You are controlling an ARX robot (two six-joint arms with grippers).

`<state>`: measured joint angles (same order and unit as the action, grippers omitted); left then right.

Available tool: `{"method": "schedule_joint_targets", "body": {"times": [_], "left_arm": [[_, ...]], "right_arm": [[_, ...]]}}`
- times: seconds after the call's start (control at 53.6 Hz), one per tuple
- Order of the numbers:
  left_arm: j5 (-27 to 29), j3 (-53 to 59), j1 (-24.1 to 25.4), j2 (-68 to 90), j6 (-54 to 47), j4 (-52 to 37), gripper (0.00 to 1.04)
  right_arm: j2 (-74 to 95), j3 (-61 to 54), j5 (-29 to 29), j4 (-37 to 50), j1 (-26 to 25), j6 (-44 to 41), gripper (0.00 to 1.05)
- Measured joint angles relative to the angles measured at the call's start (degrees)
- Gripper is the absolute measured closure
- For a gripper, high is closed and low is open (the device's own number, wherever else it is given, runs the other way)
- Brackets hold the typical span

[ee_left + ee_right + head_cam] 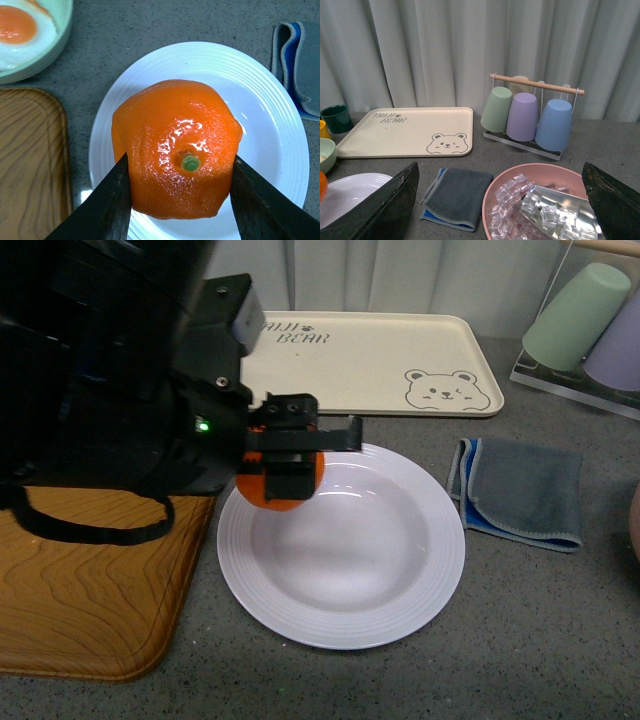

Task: Place orange and plate with both arms

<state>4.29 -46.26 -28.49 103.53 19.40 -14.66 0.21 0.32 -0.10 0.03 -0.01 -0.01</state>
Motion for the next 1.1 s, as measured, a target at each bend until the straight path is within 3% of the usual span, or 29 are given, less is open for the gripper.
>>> {"method": "schedule_joint_targets", "body": {"times": [0.579, 0.915, 0.952, 1.102], "left_arm": [[2.23, -4.02, -5.51, 12.24, 2.19, -2.47, 0.58], [3.50, -3.74, -6.05, 10.60, 1.33, -2.25, 0.09], [3.43, -3.48, -6.08, 9.79, 1.29, -2.25, 0.05], [4.50, -1.46, -5.90, 4.35, 1.42, -1.88, 0.07]], "right_arm": [[0.00, 0.00, 0.00, 0.00, 0.00, 0.00, 0.09], [0.00, 0.00, 0.00, 0.00, 0.00, 0.00, 0.09], [0.00, 0.00, 0.00, 0.00, 0.00, 0.00, 0.09], [0.00, 0.00, 0.00, 0.00, 0.00, 0.00, 0.09]]}}
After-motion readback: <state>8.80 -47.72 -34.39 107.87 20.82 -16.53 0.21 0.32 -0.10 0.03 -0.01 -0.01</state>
